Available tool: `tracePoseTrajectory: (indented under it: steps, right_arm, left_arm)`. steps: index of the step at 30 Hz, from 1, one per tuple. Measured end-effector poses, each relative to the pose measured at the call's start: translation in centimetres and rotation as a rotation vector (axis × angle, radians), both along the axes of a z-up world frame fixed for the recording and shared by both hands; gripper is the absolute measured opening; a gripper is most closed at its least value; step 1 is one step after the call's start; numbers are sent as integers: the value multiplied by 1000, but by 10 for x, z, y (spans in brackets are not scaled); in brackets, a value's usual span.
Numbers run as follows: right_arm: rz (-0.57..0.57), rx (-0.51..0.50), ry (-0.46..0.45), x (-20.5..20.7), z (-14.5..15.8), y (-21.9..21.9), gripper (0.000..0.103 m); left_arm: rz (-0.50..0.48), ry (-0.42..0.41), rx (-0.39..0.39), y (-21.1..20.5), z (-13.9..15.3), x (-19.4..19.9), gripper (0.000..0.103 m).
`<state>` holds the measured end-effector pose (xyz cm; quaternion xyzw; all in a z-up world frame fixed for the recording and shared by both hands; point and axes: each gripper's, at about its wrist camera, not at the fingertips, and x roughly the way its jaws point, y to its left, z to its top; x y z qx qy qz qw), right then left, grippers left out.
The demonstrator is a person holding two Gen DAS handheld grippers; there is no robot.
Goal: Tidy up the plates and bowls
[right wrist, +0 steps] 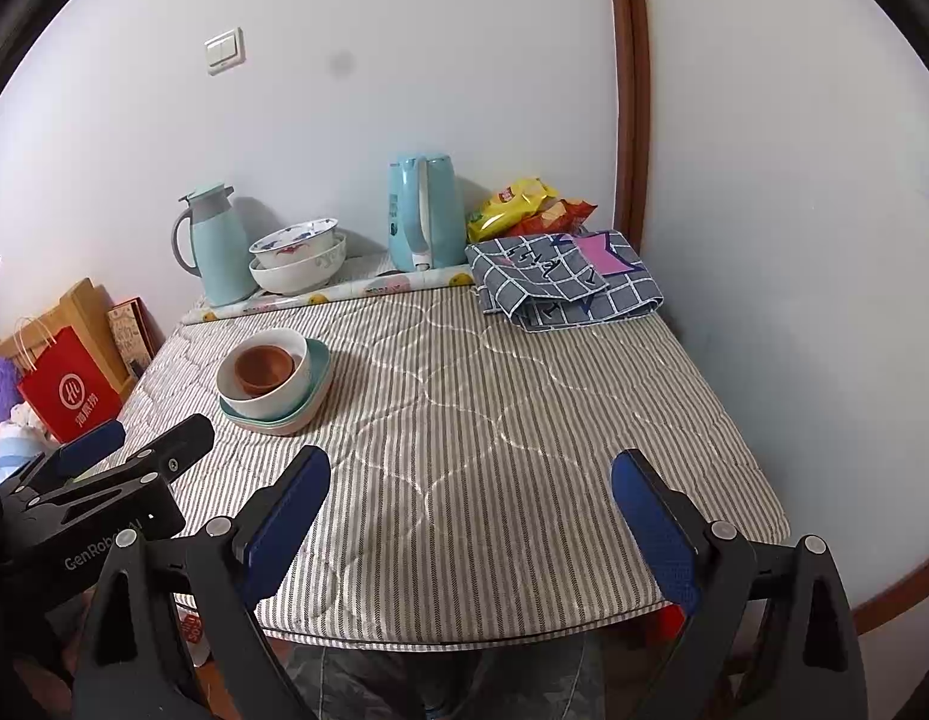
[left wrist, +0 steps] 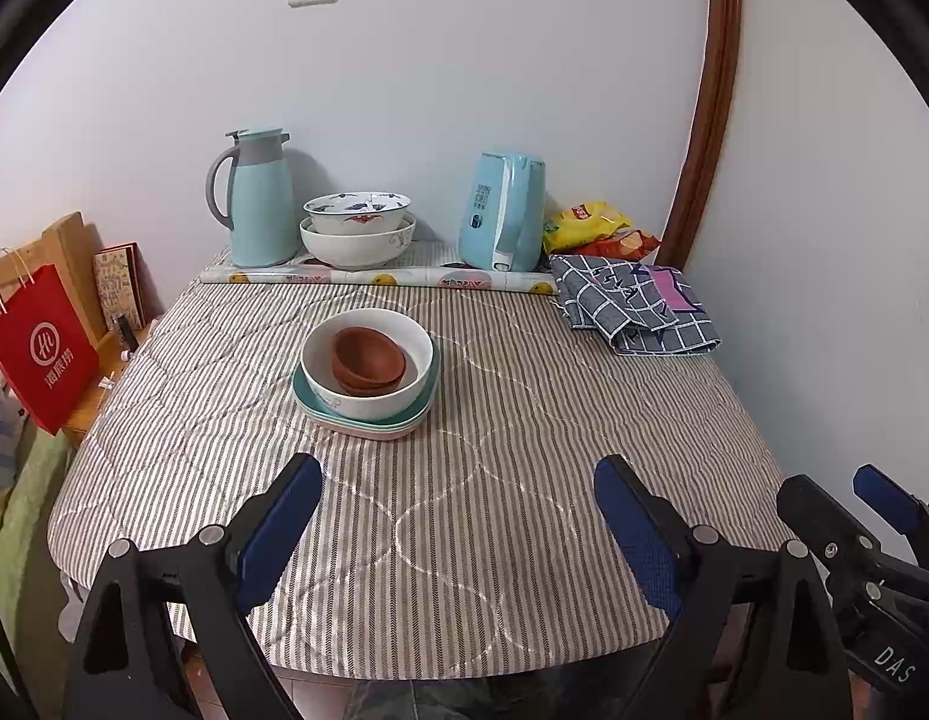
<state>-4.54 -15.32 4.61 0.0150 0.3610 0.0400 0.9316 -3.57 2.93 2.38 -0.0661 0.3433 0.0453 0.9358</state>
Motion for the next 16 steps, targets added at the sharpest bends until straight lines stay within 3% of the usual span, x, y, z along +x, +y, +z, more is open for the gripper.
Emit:
tracePoseTrajectory:
  steps: [16]
  right_arm:
    - [6, 0, -5, -1, 2, 3, 94]
  left_arm:
    - [6, 3, 4, 2, -1, 3, 92]
